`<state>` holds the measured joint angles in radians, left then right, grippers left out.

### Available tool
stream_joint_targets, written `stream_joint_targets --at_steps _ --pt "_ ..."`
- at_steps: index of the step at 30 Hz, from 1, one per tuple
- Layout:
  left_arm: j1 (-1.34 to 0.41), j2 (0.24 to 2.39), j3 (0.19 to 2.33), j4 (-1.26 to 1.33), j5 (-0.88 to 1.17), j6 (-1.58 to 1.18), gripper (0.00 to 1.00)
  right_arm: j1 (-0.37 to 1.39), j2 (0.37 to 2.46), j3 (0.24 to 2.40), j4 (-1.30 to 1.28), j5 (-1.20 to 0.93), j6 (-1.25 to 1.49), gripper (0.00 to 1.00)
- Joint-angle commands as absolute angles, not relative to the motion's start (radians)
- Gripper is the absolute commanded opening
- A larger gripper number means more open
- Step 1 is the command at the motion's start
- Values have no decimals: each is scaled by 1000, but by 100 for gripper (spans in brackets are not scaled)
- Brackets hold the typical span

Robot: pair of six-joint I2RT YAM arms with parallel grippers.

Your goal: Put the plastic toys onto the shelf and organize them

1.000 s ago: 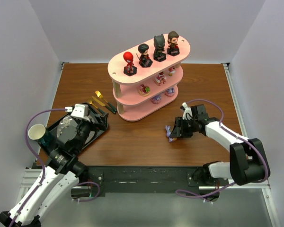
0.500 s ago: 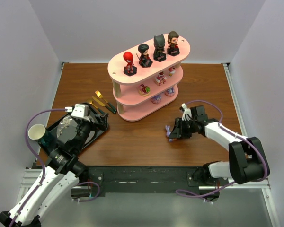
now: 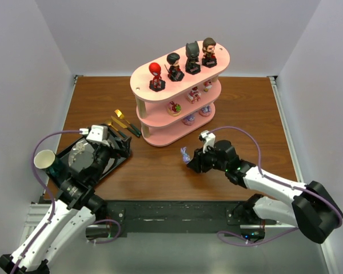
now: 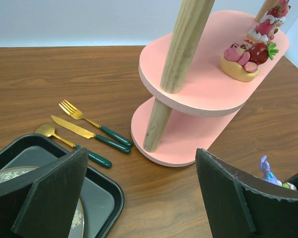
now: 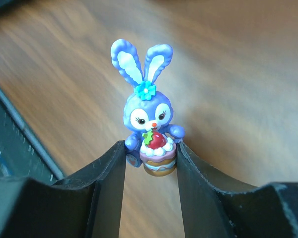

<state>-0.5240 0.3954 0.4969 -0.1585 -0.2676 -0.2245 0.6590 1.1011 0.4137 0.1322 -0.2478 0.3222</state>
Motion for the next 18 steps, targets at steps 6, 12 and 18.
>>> stream_joint_targets --at_steps 6,12,18 --pt "-517 413 503 -134 -224 -229 93 805 1267 367 788 -2 249 0" --pt "-517 459 477 -65 -40 -325 93 920 1331 403 883 104 245 0" --pt "-522 574 410 61 87 -529 92 1028 1371 385 976 313 252 0"
